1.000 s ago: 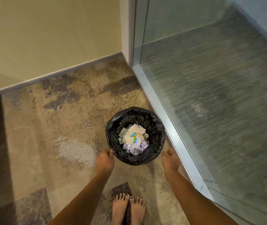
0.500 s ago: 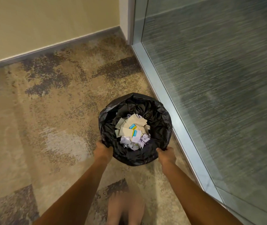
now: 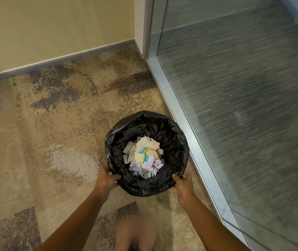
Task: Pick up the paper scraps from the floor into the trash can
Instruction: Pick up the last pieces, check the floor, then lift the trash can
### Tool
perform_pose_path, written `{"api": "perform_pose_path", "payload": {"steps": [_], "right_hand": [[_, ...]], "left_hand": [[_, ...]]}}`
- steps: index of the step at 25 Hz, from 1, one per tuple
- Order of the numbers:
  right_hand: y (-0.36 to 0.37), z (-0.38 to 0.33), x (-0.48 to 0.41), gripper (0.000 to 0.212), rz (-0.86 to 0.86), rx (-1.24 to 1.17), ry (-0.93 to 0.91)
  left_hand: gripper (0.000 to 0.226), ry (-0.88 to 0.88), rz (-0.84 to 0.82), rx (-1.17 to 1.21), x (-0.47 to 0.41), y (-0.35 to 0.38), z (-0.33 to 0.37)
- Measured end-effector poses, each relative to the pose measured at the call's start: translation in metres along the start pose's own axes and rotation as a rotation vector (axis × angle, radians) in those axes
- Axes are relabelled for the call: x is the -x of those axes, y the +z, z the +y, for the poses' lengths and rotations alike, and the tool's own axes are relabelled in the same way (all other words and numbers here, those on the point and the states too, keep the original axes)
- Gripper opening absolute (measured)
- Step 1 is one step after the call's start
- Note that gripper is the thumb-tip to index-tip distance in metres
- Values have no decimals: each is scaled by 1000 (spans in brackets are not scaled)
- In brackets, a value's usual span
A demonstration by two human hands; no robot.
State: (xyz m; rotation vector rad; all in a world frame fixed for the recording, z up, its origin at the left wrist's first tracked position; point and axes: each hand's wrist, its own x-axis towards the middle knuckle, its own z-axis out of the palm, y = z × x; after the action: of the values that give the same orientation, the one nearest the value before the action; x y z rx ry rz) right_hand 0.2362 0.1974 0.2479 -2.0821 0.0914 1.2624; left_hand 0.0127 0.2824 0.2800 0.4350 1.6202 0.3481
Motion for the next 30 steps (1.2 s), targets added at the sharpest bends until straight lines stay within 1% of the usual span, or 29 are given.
{"api": "perform_pose_path", "payload": {"steps": [2,5,9,11,15,19,25,27,30], "right_hand": [[-5,-13,18,26,-30,-25,-36],[-11,-45,52,22,-96,-138,-94],[-18,-92,95,19,-136,-157,-162],[-21,-117,120,18,-129,-148,-203],[-30,-161,172,21,-177,-215,-286],[-27,-197,204,22,-186,-228,-302],[5,-245,217,23,-186,-211,-284],[24,-264,216,22,-202,-202,-270],[59,-297,210,23,-257,-272,-253]], "left_hand": [[41,26,11,11,19,-7,11],[47,93,0,22,50,-20,35],[39,177,-5,60,102,-29,78],[35,228,7,72,133,-33,102],[38,301,22,113,189,-46,142],[35,336,7,170,225,-59,175],[32,343,47,205,234,-73,230],[30,347,40,208,224,-79,254],[31,352,13,209,196,-90,299]]}}
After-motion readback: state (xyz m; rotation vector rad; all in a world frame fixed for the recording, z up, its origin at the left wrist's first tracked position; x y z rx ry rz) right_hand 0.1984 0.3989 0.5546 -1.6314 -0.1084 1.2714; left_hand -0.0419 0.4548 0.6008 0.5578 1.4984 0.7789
